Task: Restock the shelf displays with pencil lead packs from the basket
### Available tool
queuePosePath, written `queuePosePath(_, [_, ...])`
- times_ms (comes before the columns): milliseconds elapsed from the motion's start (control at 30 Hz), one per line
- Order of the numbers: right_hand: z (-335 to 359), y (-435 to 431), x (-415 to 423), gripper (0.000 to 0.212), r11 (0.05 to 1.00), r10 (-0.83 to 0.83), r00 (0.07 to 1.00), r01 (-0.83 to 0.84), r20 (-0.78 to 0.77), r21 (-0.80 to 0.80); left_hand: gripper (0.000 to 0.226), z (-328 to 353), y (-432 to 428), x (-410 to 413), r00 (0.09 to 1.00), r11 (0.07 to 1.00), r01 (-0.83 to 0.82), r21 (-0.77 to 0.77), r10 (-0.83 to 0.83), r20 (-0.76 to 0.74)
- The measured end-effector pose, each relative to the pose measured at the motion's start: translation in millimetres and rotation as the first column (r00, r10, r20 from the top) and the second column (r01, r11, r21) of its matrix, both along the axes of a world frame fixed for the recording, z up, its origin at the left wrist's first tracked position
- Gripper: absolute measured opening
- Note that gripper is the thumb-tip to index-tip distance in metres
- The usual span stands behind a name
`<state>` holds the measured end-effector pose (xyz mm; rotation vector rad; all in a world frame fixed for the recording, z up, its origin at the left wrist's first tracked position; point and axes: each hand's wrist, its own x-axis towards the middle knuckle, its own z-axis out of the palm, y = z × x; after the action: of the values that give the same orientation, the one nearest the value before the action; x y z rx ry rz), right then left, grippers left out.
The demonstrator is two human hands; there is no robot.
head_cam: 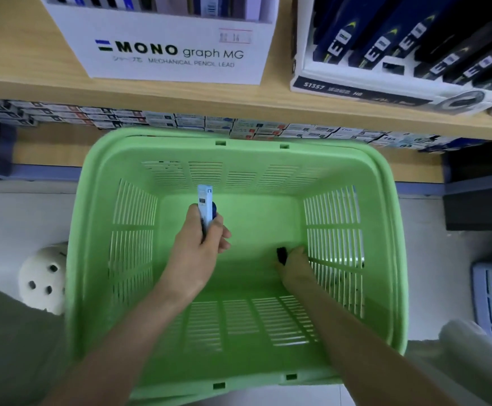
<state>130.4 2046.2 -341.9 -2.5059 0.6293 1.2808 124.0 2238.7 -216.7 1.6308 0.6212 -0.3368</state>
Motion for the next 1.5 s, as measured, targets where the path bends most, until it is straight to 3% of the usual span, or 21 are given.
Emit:
queuePosePath(133, [-9,10,2,0.046,0.997,0.06,0.996,-0.063,0.063,0.048,0.012,-6,7,2,1.0,1.0,-0.008,0.014,0.009,-0.015])
queuePosePath(300, [-9,7,8,0.027,0.96,0.242,0.962,-0.256,0.126,0.113,0.014,-11,14,2,0.999,1.0,-0.017,0.015,0.017,-0.031])
queuePosePath(400, [-10,5,8,0.03,0.913,0.371,0.906,-0.396,0.205,0.1,0.014,-10,14,1,0.999,1.0,-0.015,0.025,0.016,-0.037])
queuePosePath(533, [-13,6,7,0.037,0.886,0.427,0.88,-0.453,0.208,0.098,0.014,-8,17,-1,0.999,0.999,-0.028,0.04,0.03,-0.039])
queuePosePath(700, [-7,10,11,0.028,0.903,0.332,0.905,-0.386,0.265,0.188,0.013,-5,20,-2,0.997,0.997,-0.034,0.067,0.038,-0.06])
queuePosePath(900, [32,40,16,0.03,0.861,-0.051,0.945,-0.122,0.322,0.493,0.017,-3,21,-7,0.99,0.976,0.049,0.211,-0.019,-0.142])
queuePosePath(1000, [67,62,18,0.028,0.762,-0.224,0.92,-0.039,0.32,0.646,0.019,7,20,-9,0.984,0.979,0.05,0.199,-0.014,-0.179])
queuePosePath(1167, [136,87,20,0.014,0.408,-0.481,0.874,0.148,0.074,0.901,0.019,26,16,-15,0.978,0.989,0.019,0.148,0.012,-0.208])
queuePosePath(1233, [162,90,20,0.012,0.293,-0.544,0.839,0.191,-0.001,0.937,0.017,38,13,-19,0.975,0.996,0.003,0.088,0.017,-0.221])
queuePosePath(1367, [207,90,21,0.015,0.013,-0.656,0.716,0.327,-0.239,0.945,0.029,72,7,-25,0.977,0.976,-0.096,-0.194,0.055,-0.204])
queuePosePath(1500, [246,87,19,0.017,-0.107,-0.683,0.661,0.329,-0.311,0.938,0.034,105,0,-26,0.994,0.952,-0.081,-0.296,0.057,-0.09])
